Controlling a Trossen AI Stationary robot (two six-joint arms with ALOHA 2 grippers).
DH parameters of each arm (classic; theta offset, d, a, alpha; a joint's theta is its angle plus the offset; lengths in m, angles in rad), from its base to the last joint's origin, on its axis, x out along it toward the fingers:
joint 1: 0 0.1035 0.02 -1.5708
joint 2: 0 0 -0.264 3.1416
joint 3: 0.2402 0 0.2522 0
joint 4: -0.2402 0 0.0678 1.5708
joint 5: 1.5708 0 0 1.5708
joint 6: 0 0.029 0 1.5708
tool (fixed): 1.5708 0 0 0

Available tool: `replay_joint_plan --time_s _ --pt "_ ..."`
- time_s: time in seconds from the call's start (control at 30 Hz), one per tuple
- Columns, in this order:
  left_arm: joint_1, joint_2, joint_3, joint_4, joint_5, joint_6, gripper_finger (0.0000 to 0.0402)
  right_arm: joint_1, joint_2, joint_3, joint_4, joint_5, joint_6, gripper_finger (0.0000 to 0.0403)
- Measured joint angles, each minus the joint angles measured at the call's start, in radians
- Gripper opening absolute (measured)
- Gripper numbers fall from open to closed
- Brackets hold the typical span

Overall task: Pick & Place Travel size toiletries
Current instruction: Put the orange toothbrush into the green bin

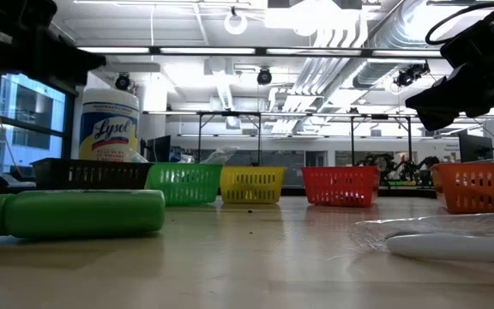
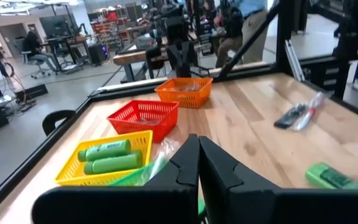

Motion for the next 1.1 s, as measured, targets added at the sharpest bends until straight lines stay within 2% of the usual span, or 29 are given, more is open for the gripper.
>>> replay_joint_plan --time_s 0.1,0.27,0.6,1.1 --pt "0.0 0.0 -0.014 0.005 0.026 0.035 0.0 0.0 0.0 0.0 0.0 0.0 0.0 0.0002" --pt "0.0 0.0 -0.043 0.047 0.169 0.086 0.0 0.0 0.0 0.0 0.0 0.0 -0.001 0.0002" --pt "0.0 0.0 -0.122 0.191 0.129 0.023 0.0 0.0 0.0 0.0 -0.001 0.001 -0.001 0.0002" --pt "0.0 0.0 -0.135 0.142 0.097 -0.007 0.0 0.0 0.0 0.0 -0.001 0.003 -0.001 0.0002"
